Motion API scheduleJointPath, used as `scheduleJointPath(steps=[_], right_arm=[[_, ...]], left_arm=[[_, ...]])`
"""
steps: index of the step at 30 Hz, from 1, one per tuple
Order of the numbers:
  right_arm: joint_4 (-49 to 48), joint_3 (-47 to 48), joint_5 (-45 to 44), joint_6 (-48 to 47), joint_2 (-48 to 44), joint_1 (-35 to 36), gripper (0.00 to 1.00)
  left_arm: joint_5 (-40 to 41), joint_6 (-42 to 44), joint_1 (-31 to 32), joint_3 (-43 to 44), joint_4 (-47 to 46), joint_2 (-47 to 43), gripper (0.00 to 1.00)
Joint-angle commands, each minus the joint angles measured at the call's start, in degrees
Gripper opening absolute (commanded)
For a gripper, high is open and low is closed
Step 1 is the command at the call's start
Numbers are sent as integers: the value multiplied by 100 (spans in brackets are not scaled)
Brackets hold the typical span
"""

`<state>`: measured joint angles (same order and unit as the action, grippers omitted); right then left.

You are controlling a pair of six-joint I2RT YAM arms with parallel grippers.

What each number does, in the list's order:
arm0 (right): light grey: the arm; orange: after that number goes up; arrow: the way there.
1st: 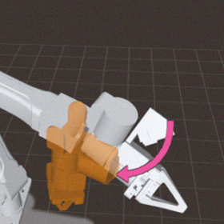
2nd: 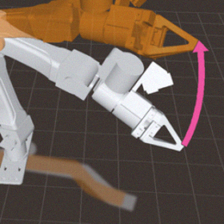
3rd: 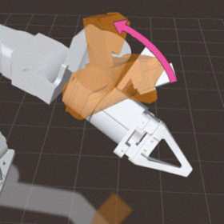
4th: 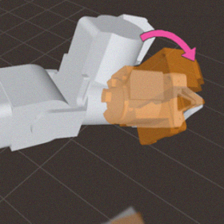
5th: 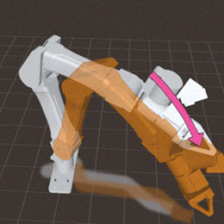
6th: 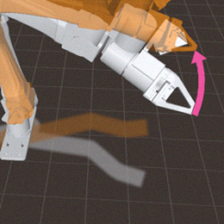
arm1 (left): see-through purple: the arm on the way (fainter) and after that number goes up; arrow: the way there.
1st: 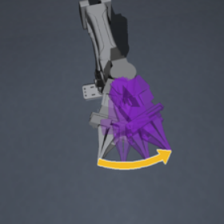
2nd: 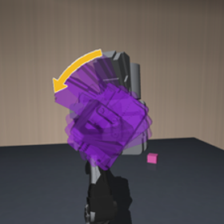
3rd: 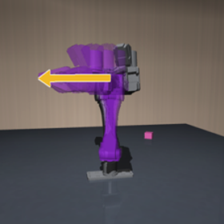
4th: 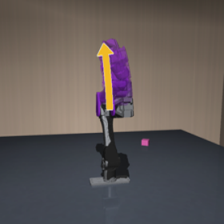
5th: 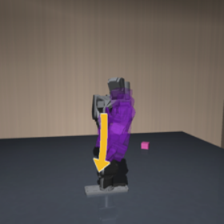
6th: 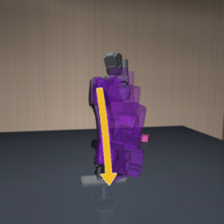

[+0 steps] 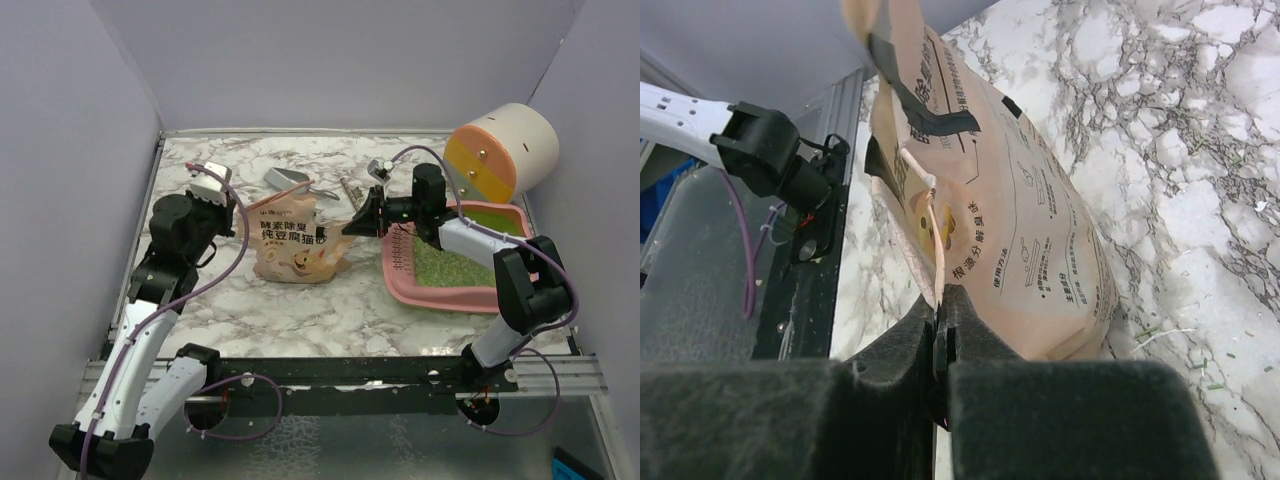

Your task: Fill the litter box with clean litter

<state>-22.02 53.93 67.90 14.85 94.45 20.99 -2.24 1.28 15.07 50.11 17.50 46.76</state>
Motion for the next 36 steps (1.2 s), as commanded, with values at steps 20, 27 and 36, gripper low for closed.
scheduleJointPath(steps=[20,27,36], right_arm=[[724,135,-466,-220,-517,-25,1],[856,69,-466,-334,-606,-25,1],[1068,187,-453,-429,-487,-25,1]], left_arm=[[-558,189,1174,1801,1232,1832,0],[358,293,1174,1421,574,2468,0],[418,558,1174,730,-62,2488,0]])
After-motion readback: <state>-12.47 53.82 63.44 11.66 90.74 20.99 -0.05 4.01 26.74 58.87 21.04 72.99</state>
